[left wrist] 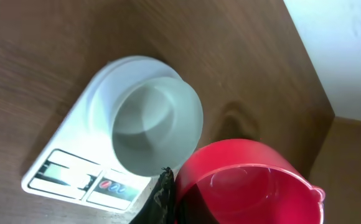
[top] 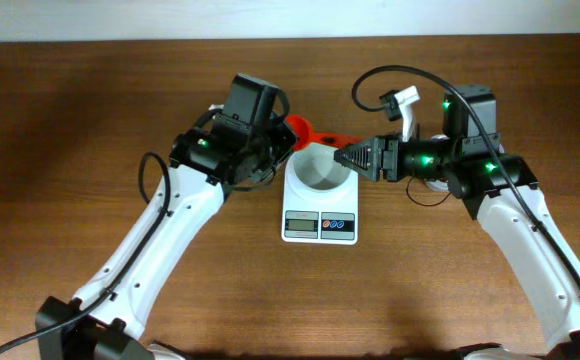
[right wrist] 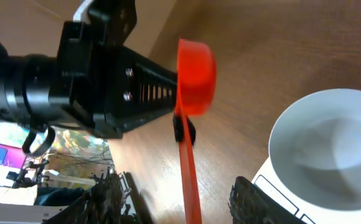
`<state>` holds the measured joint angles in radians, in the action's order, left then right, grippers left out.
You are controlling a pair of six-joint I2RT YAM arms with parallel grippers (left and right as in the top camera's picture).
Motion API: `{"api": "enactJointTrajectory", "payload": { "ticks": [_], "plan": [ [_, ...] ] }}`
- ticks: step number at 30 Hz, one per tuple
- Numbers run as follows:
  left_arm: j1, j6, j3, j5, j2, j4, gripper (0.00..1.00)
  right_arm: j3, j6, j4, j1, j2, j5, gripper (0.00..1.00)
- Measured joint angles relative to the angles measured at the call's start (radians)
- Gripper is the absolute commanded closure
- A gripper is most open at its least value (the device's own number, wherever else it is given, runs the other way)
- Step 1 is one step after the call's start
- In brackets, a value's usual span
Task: Scoop item into bowl and weigh 50g on scale
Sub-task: 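Hand the red scoop from the left gripper to the right gripper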
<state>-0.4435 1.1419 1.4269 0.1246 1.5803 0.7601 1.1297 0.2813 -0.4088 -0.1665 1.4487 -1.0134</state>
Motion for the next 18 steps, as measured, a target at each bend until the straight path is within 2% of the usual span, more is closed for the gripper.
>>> {"api": "enactJointTrajectory", "payload": {
  "ticks": [3, 4, 7, 14, 17, 18],
  "plan": [
    [-0.03, 0.001, 0.0, 0.004, 0.0, 0.0, 1.0, 0.0, 0.001, 0.008, 0.0, 0.0, 0.0, 0.53],
    [-0.037, 0.003, 0.0, 0.006, 0.0, 0.0, 1.0, 0.0, 0.002, 0.017, 0.0, 0.0, 0.0, 0.61],
    [-0.046, 0.004, 0.0, 0.007, 0.0, -0.001, 1.0, 0.0, 0.002, 0.02, 0.0, 0.0, 0.002, 0.71],
    [-0.064, 0.005, 0.0, 0.007, 0.0, -0.002, 1.0, 0.0, 0.003, 0.021, 0.0, 0.0, 0.002, 0.73],
    [-0.082, 0.008, 0.0, 0.007, 0.0, -0.003, 1.0, 0.0, 0.003, 0.021, 0.0, 0.0, 0.002, 0.83],
    [-0.082, 0.008, 0.0, 0.007, 0.0, -0.003, 1.0, 0.0, 0.007, 0.021, 0.0, 0.0, 0.002, 0.83]
  ]
}}
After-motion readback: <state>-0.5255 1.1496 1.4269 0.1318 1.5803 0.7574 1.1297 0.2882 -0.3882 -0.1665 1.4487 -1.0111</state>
